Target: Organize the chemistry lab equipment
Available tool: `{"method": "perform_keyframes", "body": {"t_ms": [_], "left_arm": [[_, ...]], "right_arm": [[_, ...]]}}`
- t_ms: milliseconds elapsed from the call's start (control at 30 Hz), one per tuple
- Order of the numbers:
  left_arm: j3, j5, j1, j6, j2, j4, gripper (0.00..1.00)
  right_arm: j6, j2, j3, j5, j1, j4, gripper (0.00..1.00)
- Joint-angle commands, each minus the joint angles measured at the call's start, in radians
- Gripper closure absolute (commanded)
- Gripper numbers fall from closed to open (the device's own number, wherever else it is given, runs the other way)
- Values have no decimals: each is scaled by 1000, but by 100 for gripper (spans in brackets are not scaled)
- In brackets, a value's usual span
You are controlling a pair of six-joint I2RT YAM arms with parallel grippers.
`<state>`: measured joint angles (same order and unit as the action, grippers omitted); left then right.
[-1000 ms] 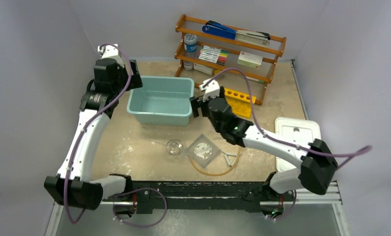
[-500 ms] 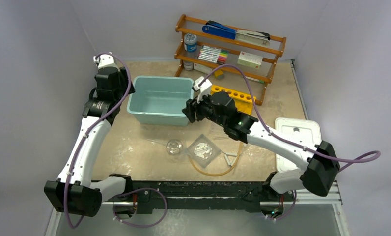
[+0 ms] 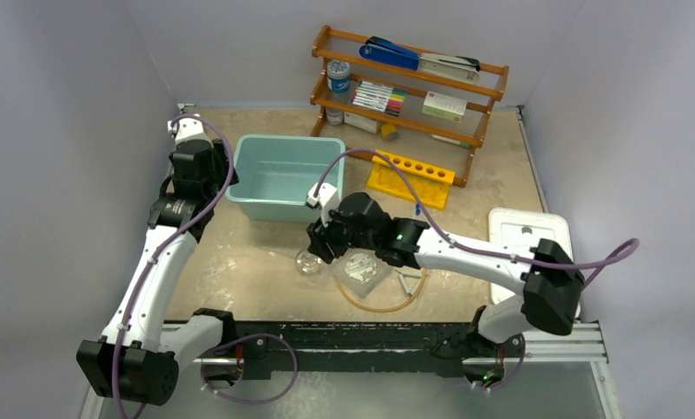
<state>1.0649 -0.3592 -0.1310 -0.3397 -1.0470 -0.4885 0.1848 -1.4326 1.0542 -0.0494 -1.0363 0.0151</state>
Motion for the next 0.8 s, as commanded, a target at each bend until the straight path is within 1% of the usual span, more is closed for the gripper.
{"method": "perform_keyframes", "body": {"t_ms": [0, 100, 167, 367, 767], "left_arm": [[-19, -46, 8, 2, 38, 47, 42], [-18, -60, 8, 1, 34, 47, 41], [-19, -58, 8, -1, 31, 45, 41], [-29, -69, 8, -1, 32, 45, 41], [-27, -60, 10, 2, 15, 40, 41]], "right_arm": [[17, -61, -7, -17, -27, 25, 45], [2, -113, 0, -1, -37, 26, 40], [-6, -139, 0, 4, -39, 36, 39], [-34, -199, 20, 10, -41, 43, 40], [-76, -241, 66, 12, -56, 32, 42]]}}
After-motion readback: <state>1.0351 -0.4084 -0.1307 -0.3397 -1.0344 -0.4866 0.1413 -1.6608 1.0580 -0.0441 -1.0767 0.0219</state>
